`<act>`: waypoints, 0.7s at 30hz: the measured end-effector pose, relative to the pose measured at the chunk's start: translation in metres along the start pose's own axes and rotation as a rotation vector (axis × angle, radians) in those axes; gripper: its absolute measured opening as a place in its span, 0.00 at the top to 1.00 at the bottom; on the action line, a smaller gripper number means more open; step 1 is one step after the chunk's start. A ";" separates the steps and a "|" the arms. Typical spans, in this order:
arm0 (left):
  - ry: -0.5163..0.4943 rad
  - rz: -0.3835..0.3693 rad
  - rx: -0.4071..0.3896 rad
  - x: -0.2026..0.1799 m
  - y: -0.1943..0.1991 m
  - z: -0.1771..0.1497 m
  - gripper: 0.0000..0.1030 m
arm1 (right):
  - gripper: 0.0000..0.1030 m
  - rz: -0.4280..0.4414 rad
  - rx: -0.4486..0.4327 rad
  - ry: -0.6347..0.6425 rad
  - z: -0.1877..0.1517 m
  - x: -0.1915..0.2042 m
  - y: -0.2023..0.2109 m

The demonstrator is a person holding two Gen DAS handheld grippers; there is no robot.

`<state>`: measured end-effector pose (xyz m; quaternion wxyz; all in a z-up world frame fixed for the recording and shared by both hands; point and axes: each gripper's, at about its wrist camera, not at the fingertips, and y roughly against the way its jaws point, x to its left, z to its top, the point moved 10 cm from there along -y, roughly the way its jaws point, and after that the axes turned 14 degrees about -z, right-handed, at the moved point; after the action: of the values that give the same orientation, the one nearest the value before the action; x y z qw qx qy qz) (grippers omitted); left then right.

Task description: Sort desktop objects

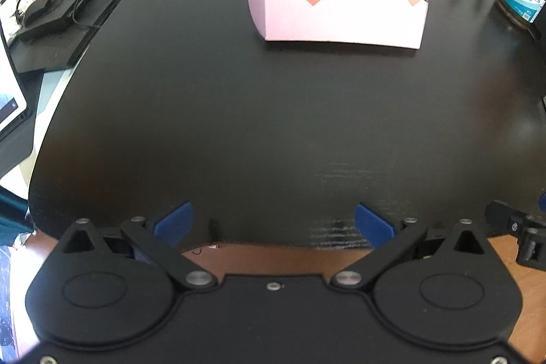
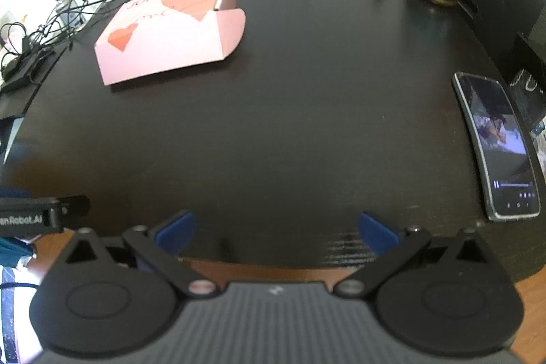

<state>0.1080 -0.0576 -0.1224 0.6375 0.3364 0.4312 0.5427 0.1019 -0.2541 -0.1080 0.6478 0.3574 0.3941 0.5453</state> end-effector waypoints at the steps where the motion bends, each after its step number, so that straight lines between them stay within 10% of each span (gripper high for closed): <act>1: 0.003 0.001 0.001 0.001 0.000 -0.001 0.00 | 0.01 0.000 0.002 0.002 0.000 0.001 0.000; 21: 0.048 0.000 0.037 0.007 0.000 -0.016 0.00 | 0.01 0.025 0.016 0.045 -0.006 0.012 0.003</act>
<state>0.0940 -0.0510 -0.1304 0.6207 0.3347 0.4564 0.5426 0.0963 -0.2416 -0.1094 0.6289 0.3550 0.4084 0.5583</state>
